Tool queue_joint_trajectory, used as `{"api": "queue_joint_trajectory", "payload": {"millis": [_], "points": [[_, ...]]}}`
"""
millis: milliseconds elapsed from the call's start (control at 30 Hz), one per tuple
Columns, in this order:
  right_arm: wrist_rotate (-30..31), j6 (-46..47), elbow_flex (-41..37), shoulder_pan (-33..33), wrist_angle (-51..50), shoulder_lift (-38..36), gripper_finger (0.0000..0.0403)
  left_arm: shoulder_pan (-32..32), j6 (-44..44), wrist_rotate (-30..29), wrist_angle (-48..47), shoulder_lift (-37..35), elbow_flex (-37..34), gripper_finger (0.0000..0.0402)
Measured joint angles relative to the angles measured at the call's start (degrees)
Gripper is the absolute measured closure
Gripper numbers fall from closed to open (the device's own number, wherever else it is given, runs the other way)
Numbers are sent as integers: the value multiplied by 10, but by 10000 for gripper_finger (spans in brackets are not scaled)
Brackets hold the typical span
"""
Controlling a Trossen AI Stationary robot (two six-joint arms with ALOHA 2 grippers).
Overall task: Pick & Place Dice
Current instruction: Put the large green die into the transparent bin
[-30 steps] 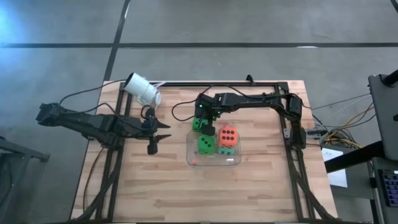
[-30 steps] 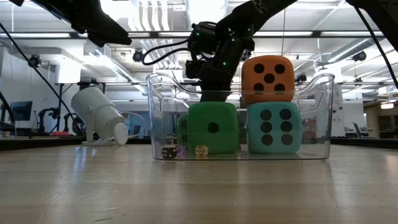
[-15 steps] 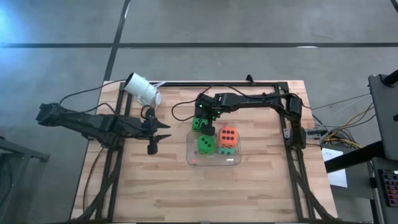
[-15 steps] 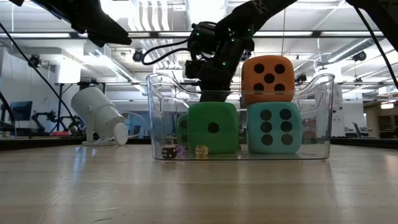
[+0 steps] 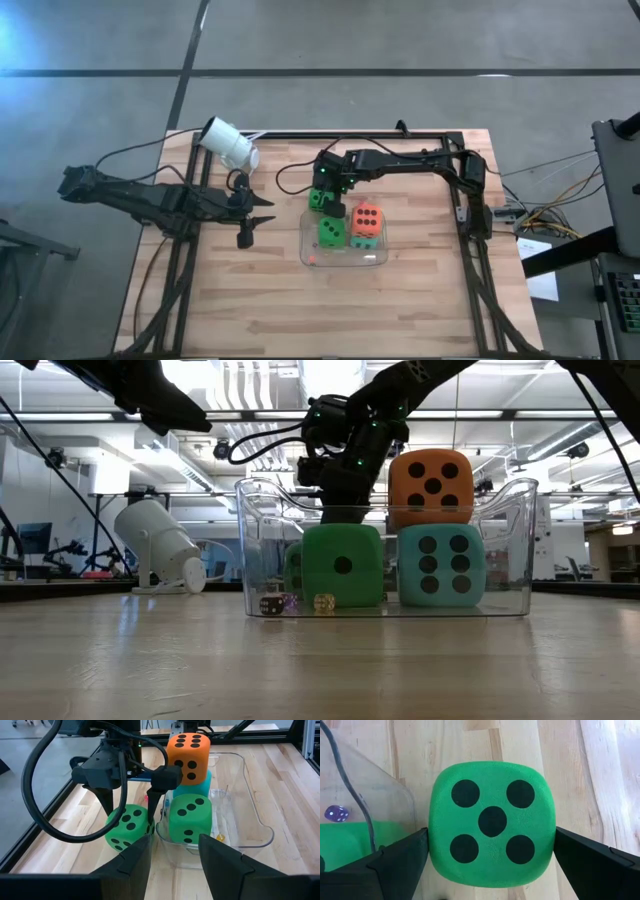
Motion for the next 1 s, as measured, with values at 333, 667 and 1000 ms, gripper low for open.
{"api": "queue_joint_trajectory", "payload": {"millis": [333, 667, 1000], "points": [[1, -1, 0, 0, 11, 1, 5, 0, 0, 0, 0, 0, 0, 231], [0, 0, 0, 0, 12, 1, 50, 0, 0, 0, 1, 0, 0, 231], [0, 0, 0, 0, 13, 1, 50, 0, 0, 0, 1, 0, 0, 231]]}}
